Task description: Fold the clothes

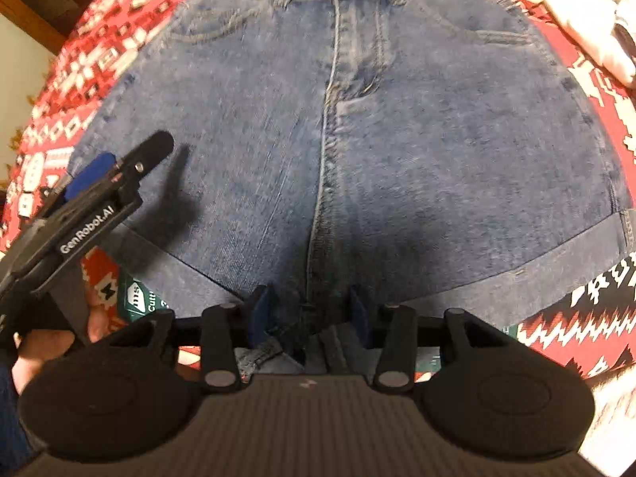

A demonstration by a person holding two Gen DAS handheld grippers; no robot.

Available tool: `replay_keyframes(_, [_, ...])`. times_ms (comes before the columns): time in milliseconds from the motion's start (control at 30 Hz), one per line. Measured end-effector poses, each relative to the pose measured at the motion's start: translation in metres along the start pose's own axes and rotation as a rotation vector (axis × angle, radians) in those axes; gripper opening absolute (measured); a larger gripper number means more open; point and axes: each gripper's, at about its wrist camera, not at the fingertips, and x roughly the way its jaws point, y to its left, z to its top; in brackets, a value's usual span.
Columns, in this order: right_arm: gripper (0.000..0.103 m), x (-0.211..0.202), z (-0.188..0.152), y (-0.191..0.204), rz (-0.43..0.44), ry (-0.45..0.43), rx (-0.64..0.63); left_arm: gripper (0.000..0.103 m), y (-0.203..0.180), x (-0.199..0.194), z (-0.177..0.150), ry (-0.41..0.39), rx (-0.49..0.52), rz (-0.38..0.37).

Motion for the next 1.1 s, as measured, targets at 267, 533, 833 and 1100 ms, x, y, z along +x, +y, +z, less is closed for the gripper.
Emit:
replay_keyframes(267, [0.072, -0.028, -0.001, -0.044, -0.181, -0.333, 0.016, 0.087, -0.005, -0.001, -0.002, -0.001, 0.035, 0.012])
replay_keyframes(533, [0.084, 0.001, -0.001, -0.067, -0.285, -0.475, -0.022, 0.087, -0.012, 0.0, -0.005, 0.0, 0.082, 0.037])
replay_keyframes(833, [0.103, 0.029, -0.016, -0.081, -0.232, -0.5, -0.007, 0.072, -0.032, -0.013, 0.005, -0.06, 0.146, 0.061])
replay_keyframes(1100, [0.103, 0.031, -0.022, -0.083, -0.219, -0.533, 0.015, 0.05, -0.056, 0.022, 0.038, 0.027, 0.244, 0.081])
